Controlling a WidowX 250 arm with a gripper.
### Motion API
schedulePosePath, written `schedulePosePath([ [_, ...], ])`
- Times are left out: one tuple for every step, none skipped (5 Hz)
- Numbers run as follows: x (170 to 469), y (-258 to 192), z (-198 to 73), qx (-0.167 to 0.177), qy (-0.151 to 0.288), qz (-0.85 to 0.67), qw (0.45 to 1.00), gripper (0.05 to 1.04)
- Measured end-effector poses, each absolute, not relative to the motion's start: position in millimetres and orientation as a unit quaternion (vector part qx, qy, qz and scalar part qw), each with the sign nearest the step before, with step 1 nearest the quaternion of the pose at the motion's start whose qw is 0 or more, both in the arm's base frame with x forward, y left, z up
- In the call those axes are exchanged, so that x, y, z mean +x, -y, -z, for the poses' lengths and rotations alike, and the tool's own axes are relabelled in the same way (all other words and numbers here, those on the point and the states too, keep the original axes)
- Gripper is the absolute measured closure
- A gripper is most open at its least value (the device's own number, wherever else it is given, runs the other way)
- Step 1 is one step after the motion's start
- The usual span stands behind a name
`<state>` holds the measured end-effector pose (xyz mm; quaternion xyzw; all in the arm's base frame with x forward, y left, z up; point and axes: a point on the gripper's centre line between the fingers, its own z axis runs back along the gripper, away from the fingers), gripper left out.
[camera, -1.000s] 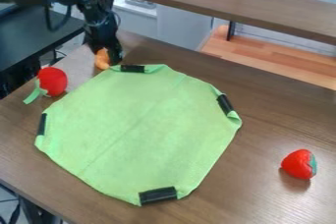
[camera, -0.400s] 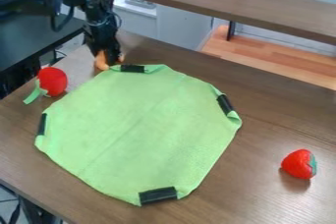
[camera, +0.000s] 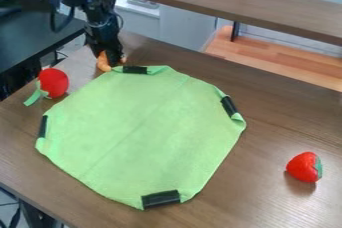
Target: Put the orange croissant on the left edge of the cloth
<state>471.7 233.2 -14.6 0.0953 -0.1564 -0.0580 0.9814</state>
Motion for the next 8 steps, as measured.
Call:
schedulePosePath([
  [462, -228, 8, 0.113, 0.154, 0.055, 0.980, 0.452],
  [457, -215, -19, 0.143, 0.184, 0.059, 0.971, 0.453],
  [445, -203, -43, 0.166, 0.212, 0.067, 0.961, 0.453],
  [425, -192, -59, 0.169, 0.231, 0.076, 0.955, 0.453],
  [402, -171, -46, 0.143, 0.219, 0.102, 0.960, 0.453],
  [375, -158, -29, 0.120, 0.193, 0.120, 0.966, 0.453],
  [349, -158, -16, 0.098, 0.167, 0.135, 0.972, 0.453],
  [326, -158, -13, 0.079, 0.157, 0.148, 0.973, 0.453],
])
